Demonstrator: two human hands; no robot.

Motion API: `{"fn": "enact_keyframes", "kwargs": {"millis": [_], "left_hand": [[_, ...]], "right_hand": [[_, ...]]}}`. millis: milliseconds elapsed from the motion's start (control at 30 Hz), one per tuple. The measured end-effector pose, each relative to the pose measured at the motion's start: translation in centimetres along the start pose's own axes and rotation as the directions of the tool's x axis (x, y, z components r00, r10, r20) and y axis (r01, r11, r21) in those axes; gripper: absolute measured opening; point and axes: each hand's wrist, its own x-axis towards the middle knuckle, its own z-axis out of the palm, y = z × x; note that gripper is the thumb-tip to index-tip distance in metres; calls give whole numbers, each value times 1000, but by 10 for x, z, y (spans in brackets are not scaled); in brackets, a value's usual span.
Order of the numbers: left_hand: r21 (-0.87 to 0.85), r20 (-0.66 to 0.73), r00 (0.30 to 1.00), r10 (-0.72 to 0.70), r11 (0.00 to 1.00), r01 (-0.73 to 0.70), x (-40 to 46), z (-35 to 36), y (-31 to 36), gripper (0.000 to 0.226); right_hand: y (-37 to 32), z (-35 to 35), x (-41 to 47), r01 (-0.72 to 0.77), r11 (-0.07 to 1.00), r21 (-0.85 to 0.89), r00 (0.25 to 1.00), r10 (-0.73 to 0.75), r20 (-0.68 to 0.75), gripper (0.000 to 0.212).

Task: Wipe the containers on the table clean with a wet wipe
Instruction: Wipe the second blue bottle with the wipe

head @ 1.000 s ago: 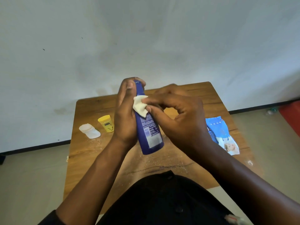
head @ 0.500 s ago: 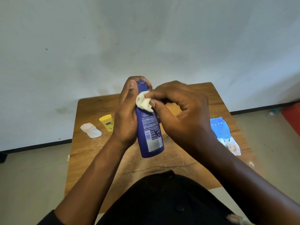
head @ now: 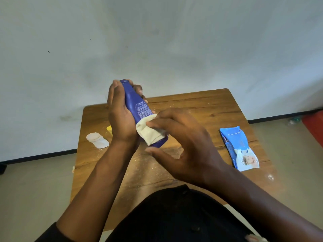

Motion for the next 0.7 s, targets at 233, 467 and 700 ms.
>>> {"fn": "enact_keyframes", "kwargs": {"millis": [233,467,700], "left_hand": [[148,-176,978,-113,979,139,-2,5,6,44],[48,166,967,-192,981,186,-15,12,14,62],[-186,166,950,-266,937,295,-16,12,5,51]], "right_hand": [[8,4,0,-34,999,-41,995,30,-92,50],[5,-8,8,-390,543,744,856,512,75,40],[4,-5,8,-351,724,593,868,489,-83,33]]}}
